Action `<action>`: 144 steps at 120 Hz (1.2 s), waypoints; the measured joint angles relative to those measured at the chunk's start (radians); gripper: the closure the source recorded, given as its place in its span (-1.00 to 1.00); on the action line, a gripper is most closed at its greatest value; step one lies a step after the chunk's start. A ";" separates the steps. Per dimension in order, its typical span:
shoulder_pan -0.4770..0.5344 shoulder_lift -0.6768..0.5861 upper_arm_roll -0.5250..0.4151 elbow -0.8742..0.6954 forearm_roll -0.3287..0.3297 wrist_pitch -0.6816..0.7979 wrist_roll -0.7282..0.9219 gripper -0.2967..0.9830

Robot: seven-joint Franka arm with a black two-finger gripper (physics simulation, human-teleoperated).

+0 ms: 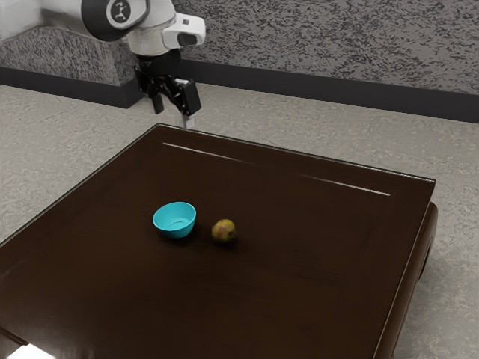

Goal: Place the pear in the bowl.

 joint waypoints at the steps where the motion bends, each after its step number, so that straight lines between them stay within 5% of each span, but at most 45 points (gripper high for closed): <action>1: 0.000 0.000 0.000 0.000 0.000 0.000 0.001 -0.53; 20: 0.034 0.023 -0.004 -0.124 -0.011 -0.004 0.011 -0.54; 35: 0.055 0.138 -0.006 -0.065 -0.059 0.003 0.010 -0.54; 50: 0.039 0.168 -0.103 -0.045 -0.049 -0.005 0.020 -0.53; 72: 0.054 0.208 0.034 0.022 -0.053 0.024 0.372 -0.53; 106: 0.051 0.402 0.021 0.141 -0.067 0.074 0.957 -0.53; 144: 0.063 0.594 0.046 0.208 -0.164 0.125 1.356 -0.53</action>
